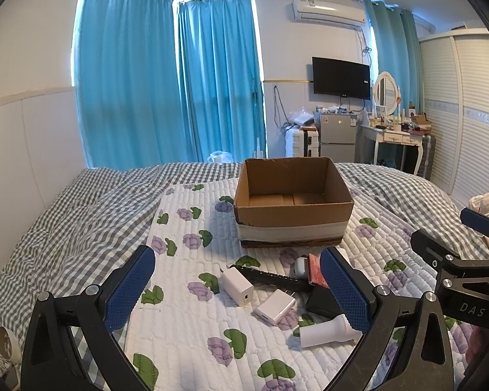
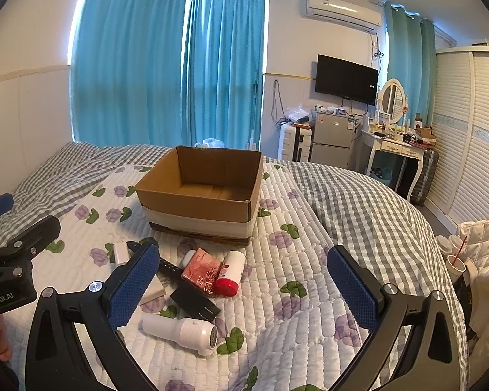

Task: Organize rigid objects

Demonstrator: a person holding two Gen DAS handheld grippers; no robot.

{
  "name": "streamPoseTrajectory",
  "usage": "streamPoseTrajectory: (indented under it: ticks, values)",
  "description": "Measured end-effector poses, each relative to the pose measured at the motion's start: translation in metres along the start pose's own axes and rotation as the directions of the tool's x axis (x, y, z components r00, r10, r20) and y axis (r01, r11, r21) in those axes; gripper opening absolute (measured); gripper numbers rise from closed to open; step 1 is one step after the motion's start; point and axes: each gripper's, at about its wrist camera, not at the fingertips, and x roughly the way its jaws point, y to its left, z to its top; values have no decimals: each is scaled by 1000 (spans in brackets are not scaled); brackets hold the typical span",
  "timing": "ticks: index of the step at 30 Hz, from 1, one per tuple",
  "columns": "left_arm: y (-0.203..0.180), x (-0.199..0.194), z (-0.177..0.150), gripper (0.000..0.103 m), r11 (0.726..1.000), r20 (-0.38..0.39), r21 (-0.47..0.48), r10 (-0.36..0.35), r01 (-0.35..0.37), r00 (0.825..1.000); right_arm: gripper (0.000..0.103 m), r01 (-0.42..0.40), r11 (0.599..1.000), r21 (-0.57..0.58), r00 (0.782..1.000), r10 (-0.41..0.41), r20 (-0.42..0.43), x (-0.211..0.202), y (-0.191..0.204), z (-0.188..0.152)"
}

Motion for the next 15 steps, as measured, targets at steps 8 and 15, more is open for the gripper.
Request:
streamPoseTrajectory:
  ticks: [8, 15]
  values:
    - [0, 1, 1, 103, 1000, -3, 5, 6, -5, 1000, 103, -2, 1000, -4, 1000, 2, -4, 0, 2, 0]
    - [-1, 2, -2, 103, 1000, -9, 6, 7, -7, 1000, 103, -3, 1000, -3, 1000, 3, -9, 1, 3, -2]
